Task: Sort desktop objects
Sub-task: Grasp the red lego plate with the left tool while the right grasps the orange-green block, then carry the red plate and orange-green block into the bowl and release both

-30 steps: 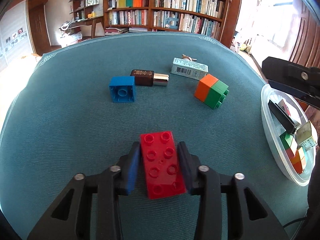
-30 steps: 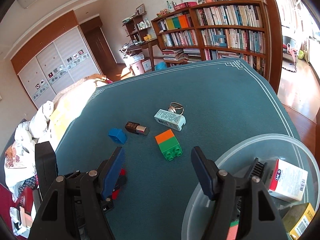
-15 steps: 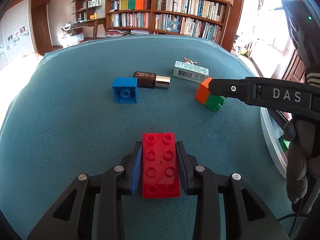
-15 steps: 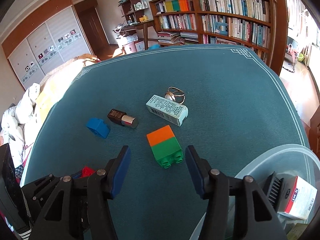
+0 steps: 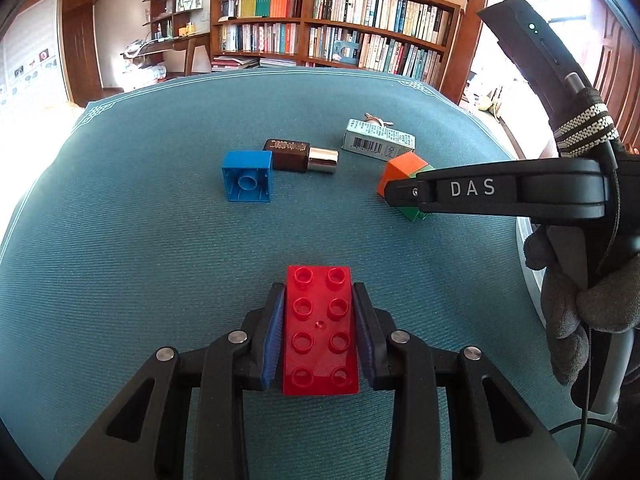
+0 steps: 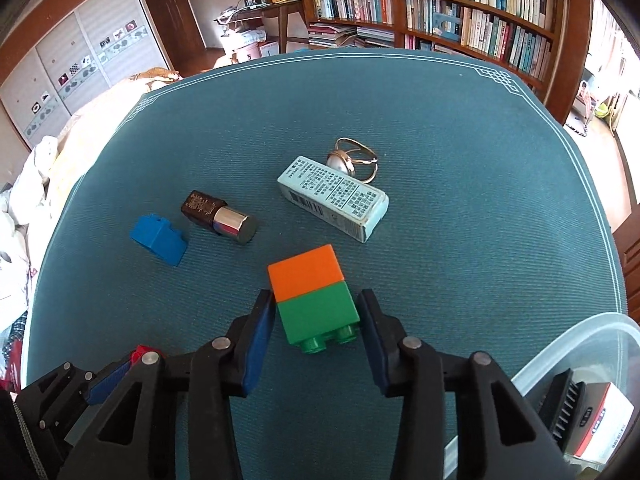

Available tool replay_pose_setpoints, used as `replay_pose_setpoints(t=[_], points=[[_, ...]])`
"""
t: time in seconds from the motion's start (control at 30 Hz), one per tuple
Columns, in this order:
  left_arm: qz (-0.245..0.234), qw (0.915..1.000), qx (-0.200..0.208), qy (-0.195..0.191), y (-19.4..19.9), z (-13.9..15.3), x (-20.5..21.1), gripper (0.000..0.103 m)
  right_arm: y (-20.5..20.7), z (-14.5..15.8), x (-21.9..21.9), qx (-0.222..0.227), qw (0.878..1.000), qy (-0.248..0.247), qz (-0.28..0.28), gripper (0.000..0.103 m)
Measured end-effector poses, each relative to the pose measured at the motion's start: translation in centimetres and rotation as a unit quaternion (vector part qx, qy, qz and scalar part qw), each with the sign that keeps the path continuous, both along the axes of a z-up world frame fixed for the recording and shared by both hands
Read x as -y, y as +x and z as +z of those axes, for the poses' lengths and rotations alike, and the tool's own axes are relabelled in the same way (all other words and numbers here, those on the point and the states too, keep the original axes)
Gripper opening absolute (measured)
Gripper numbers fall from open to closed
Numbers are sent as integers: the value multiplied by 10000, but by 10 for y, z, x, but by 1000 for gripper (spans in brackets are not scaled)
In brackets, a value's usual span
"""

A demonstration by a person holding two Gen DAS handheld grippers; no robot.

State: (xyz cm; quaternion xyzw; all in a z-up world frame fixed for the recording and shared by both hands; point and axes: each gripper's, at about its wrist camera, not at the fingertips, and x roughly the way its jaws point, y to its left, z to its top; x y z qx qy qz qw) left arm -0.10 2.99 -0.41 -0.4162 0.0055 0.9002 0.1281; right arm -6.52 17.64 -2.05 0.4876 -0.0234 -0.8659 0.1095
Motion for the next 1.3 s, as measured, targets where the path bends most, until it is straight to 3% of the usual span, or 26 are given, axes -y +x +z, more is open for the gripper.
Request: replay_pose_setpoints(t=[0.27, 0.7, 0.9, 1.3], points=[[-1, 10000, -17, -32, 0, 0, -1, 35, 9, 3, -8, -128, 9998, -170, 22, 40], [-38, 9998, -67, -165, 2, 0, -3, 35, 43, 26, -38, -627, 9927, -1016, -184, 40], [-113, 9998, -105, -119, 6, 2, -6, 34, 58, 40, -38, -873, 9895, -1138, -198, 40], [-256, 9993, -225, -119, 13, 13, -20, 34, 103, 62, -94, -1256, 9845, -1055, -618, 40]])
